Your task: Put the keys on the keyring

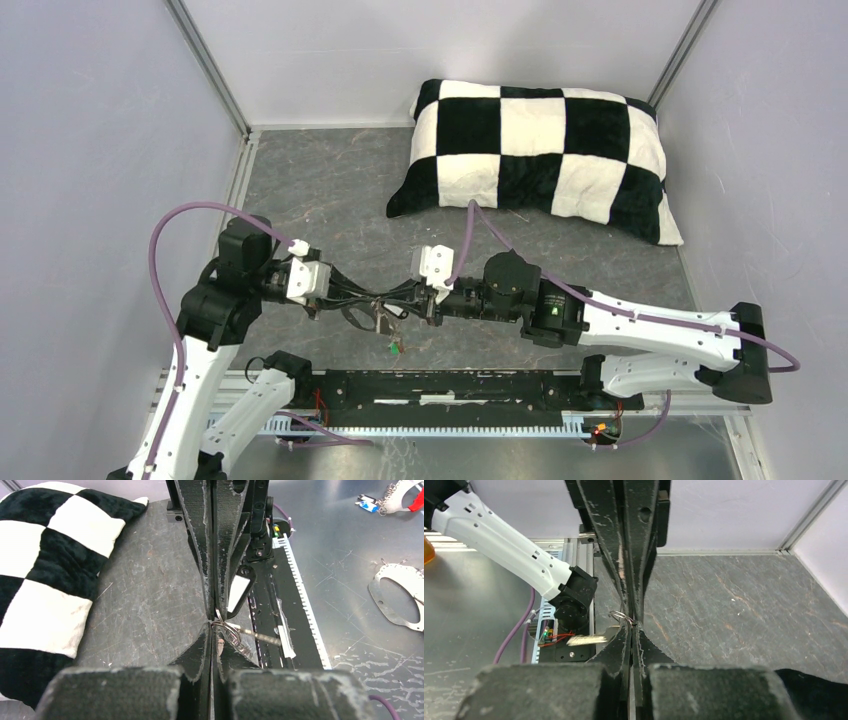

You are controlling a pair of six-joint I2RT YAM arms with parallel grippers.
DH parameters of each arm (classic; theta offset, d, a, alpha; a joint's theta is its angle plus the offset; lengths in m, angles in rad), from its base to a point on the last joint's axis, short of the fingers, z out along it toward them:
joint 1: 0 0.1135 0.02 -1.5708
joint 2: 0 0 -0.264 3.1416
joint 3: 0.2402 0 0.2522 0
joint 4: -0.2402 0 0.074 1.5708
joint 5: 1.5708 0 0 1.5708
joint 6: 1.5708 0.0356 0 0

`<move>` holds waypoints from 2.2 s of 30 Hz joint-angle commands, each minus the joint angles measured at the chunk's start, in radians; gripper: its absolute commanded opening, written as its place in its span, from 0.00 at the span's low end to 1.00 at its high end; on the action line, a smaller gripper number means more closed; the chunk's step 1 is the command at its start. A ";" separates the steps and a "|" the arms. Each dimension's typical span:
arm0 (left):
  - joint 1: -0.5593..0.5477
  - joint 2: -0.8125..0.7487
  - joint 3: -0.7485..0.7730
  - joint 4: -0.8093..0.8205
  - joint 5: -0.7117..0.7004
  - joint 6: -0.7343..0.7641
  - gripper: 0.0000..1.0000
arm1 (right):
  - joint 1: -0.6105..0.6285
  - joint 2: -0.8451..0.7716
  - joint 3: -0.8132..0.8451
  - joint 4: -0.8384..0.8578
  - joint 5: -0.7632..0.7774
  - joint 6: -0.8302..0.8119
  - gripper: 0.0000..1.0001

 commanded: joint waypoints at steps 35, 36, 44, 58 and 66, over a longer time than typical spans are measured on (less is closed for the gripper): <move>-0.013 -0.018 -0.005 0.229 -0.300 -0.524 0.20 | -0.067 -0.046 -0.048 0.123 0.086 0.047 0.00; -0.013 -0.009 0.000 0.213 -0.296 -0.537 0.21 | -0.068 -0.043 -0.042 0.117 0.093 0.050 0.00; -0.012 0.033 0.028 0.067 -0.327 -0.437 0.31 | -0.069 -0.019 -0.017 0.093 0.118 0.041 0.00; -0.013 0.090 0.022 0.004 -0.282 -0.278 0.64 | -0.069 -0.004 -0.008 0.098 0.101 0.037 0.00; -0.013 0.106 0.018 0.008 -0.262 -0.260 0.63 | -0.069 0.003 -0.009 0.113 0.083 0.044 0.00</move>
